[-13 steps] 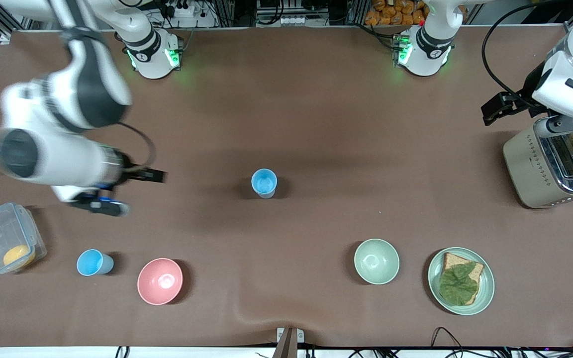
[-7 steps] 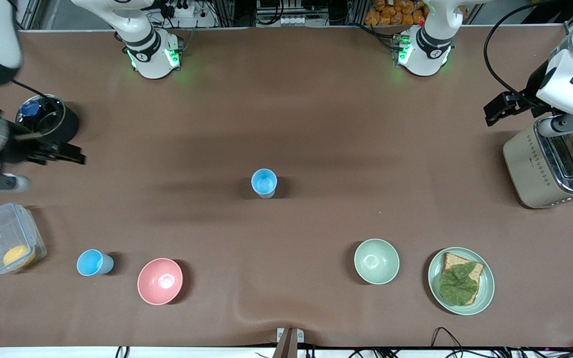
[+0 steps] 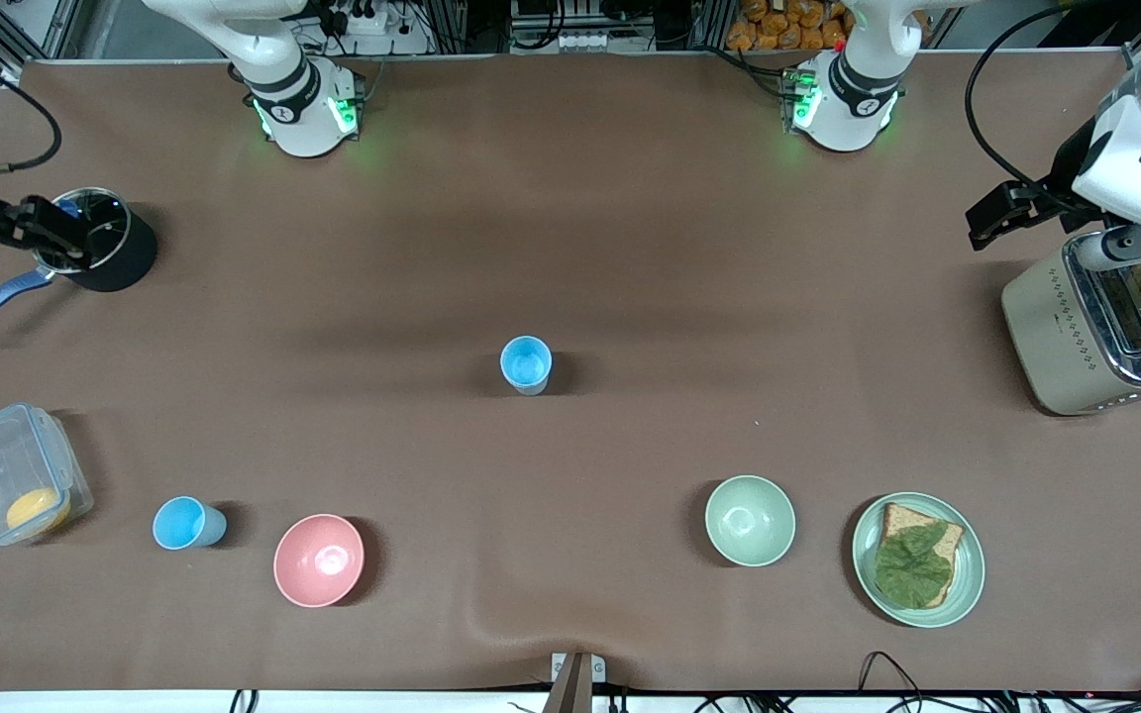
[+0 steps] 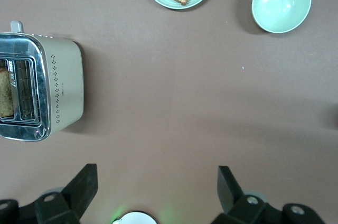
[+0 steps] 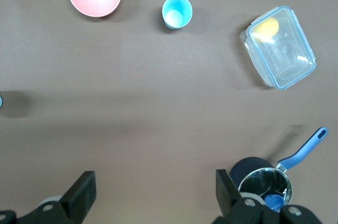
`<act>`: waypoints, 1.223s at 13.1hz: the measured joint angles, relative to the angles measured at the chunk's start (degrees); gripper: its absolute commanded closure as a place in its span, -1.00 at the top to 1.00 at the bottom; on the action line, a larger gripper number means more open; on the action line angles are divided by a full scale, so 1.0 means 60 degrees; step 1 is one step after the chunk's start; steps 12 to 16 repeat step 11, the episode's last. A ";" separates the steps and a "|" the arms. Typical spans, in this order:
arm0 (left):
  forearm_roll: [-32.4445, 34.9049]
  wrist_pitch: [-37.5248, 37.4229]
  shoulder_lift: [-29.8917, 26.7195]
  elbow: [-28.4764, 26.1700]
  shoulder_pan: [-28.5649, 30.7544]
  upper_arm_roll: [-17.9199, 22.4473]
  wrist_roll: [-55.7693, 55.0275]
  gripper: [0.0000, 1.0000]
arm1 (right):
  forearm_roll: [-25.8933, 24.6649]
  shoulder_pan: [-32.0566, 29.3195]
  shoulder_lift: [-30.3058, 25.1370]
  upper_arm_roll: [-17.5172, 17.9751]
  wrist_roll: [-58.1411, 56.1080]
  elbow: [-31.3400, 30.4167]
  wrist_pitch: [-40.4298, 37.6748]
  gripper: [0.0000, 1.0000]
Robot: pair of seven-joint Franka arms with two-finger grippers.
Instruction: Stack blue cups with both arms
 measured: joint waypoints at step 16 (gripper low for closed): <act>-0.0498 0.0078 -0.0016 0.0137 0.0390 0.0029 0.0567 1.00 | 0.0114 0.0081 -0.0066 0.0188 0.0985 -0.0188 0.0226 1.00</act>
